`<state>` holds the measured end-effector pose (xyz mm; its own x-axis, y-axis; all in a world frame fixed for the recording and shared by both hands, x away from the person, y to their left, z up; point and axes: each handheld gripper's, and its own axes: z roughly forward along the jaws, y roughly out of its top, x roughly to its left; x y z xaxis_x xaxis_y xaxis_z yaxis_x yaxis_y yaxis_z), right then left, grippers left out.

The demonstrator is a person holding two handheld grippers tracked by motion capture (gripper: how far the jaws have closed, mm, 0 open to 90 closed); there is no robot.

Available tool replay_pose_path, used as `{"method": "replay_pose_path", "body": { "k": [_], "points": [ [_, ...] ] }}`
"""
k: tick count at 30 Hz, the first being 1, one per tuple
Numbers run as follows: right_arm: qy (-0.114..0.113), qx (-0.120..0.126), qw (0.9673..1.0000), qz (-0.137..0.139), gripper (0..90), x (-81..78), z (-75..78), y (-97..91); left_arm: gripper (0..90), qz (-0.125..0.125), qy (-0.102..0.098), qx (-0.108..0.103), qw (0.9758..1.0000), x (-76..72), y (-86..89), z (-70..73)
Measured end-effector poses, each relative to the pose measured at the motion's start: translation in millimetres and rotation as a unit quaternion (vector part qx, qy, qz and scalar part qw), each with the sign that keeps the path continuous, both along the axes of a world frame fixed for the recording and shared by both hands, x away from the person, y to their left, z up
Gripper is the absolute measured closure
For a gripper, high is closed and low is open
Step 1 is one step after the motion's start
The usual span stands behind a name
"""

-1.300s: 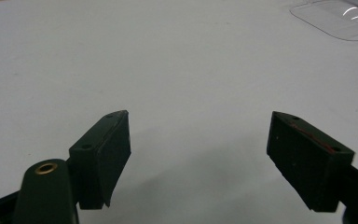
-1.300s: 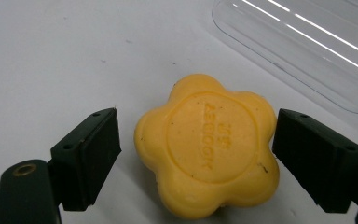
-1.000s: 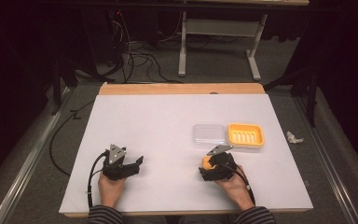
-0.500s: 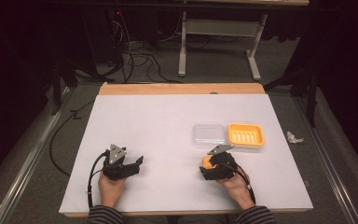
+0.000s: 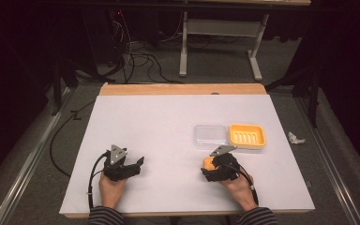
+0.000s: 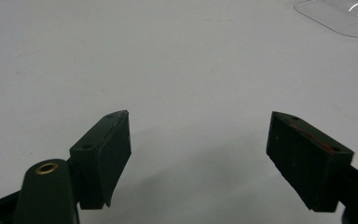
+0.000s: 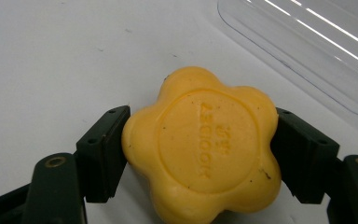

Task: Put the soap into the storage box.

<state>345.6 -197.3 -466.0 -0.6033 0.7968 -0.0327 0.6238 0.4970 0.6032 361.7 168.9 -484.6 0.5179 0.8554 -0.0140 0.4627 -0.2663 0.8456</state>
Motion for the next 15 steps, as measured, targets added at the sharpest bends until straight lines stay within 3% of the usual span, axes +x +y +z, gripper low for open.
{"method": "replay_pose_path", "body": {
  "k": [15],
  "points": [
    [-0.02,0.025,0.9995,-0.004,27.3,-6.3,13.5,-16.8,22.3,-0.001,-0.002,0.0,1.0,-0.6,-0.1,0.1]
  ]
}}
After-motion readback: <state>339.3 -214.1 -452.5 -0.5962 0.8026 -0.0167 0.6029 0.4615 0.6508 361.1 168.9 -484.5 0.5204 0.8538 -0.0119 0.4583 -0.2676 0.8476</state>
